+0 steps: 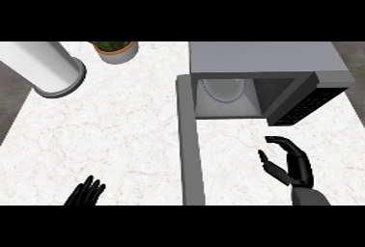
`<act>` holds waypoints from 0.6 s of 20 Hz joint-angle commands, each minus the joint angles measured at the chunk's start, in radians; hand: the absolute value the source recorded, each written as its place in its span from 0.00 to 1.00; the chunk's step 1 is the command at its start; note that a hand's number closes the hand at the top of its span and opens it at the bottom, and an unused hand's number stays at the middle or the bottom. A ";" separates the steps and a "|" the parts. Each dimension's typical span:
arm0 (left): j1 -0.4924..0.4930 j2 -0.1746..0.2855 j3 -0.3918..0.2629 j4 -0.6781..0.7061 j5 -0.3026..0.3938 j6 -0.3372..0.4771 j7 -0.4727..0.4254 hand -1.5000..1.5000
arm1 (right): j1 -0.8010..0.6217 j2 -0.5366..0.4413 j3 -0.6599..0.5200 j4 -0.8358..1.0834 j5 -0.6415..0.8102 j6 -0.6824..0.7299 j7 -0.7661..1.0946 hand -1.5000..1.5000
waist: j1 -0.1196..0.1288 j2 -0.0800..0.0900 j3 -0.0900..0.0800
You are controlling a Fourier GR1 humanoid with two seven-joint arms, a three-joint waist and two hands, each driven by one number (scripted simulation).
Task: Pick up the milk, place it into the microwave and close the microwave
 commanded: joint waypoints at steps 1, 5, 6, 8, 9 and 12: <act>-0.063 0.004 -0.052 0.076 -0.101 0.002 -0.006 1.00 | 0.097 -0.078 0.001 -0.153 -0.035 0.089 0.063 0.00 | -0.005 -0.001 -0.001; -0.149 -0.002 -0.102 0.061 -0.191 0.034 0.020 1.00 | 0.199 -0.102 -0.038 -0.217 -0.091 0.114 0.066 0.00 | 0.000 0.002 0.000; -0.163 -0.022 -0.133 0.109 -0.233 0.052 -0.013 1.00 | 0.186 -0.131 -0.054 -0.215 -0.114 0.160 0.090 0.00 | 0.006 0.003 0.000; -0.248 -0.065 -0.158 0.160 -0.232 0.085 0.048 1.00 | 0.216 -0.126 -0.073 -0.265 -0.150 0.168 0.109 0.00 | 0.004 0.004 0.000; -0.272 -0.066 -0.237 0.123 -0.194 0.181 0.131 1.00 | 0.265 -0.136 -0.057 -0.310 -0.144 0.181 0.122 0.00 | 0.000 0.003 0.000; -0.380 -0.067 -0.165 0.237 -0.177 0.210 0.132 1.00 | 0.284 -0.186 -0.113 -0.287 -0.193 0.241 0.101 0.00 | 0.007 0.005 0.001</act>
